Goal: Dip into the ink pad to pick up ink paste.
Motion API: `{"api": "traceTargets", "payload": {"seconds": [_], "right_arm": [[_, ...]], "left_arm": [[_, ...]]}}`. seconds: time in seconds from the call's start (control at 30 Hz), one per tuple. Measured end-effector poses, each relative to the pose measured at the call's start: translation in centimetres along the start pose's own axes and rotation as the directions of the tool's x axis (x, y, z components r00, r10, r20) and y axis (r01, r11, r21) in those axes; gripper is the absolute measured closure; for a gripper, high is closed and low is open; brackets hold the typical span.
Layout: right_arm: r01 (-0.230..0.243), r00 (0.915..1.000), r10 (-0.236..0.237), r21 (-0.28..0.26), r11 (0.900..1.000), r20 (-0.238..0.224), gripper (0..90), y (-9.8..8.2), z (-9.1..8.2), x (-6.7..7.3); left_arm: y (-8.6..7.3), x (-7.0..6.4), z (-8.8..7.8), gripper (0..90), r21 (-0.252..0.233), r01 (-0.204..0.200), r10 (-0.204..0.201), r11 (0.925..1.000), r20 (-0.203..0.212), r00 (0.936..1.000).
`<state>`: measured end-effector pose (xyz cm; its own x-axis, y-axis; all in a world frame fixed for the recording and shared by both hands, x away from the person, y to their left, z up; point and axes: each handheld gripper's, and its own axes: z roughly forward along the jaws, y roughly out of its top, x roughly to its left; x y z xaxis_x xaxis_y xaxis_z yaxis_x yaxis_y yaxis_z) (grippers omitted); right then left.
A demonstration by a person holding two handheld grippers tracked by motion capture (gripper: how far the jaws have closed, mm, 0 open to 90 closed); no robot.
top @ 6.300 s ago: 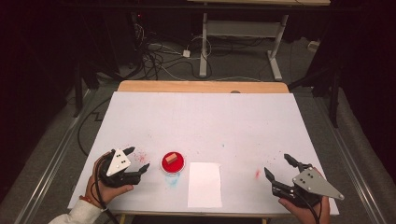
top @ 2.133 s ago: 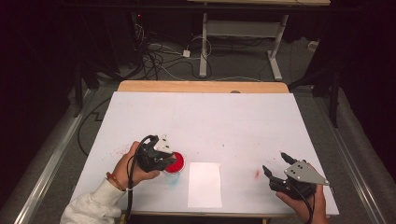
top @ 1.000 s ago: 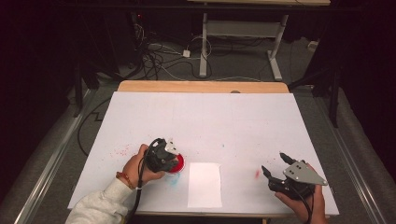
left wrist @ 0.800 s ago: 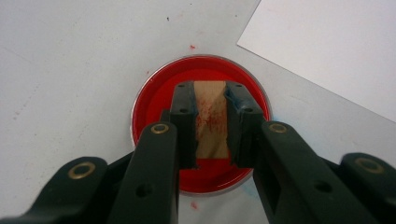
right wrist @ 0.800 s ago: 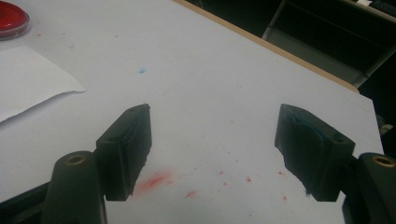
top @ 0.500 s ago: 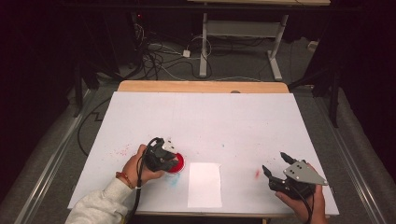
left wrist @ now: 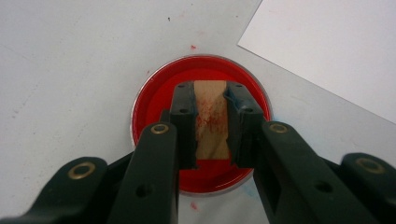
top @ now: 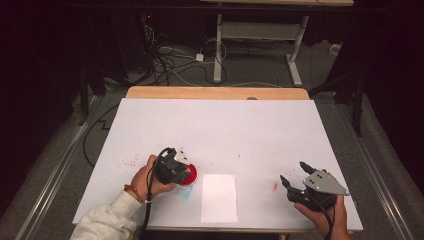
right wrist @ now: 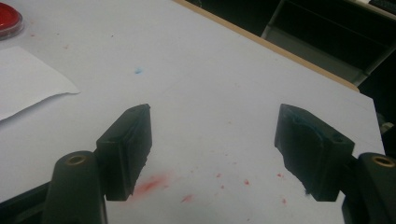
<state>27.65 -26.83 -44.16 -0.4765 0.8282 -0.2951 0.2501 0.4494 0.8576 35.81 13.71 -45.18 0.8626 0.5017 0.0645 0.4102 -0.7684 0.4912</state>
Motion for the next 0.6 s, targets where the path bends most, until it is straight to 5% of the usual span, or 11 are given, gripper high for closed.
{"api": "traceTargets", "payload": {"seconds": [0.13, 0.6], "right_arm": [[0.004, 1.0000, -0.004, 0.004, 1.000, 0.000, 27.7, 0.0, 0.1, -0.1], [0.003, 1.0000, -0.003, -0.004, 1.000, 0.004, 27.7, 0.1, 0.0, 0.0]], "left_arm": [[0.0, -0.1, -0.3, 74.0, 0.007, -0.020, 0.020, 0.9998, -0.006, 0.9998], [-0.9, -0.2, -6.6, 73.9, -0.165, -0.008, -0.001, 0.9863, -0.050, 0.9987]]}}
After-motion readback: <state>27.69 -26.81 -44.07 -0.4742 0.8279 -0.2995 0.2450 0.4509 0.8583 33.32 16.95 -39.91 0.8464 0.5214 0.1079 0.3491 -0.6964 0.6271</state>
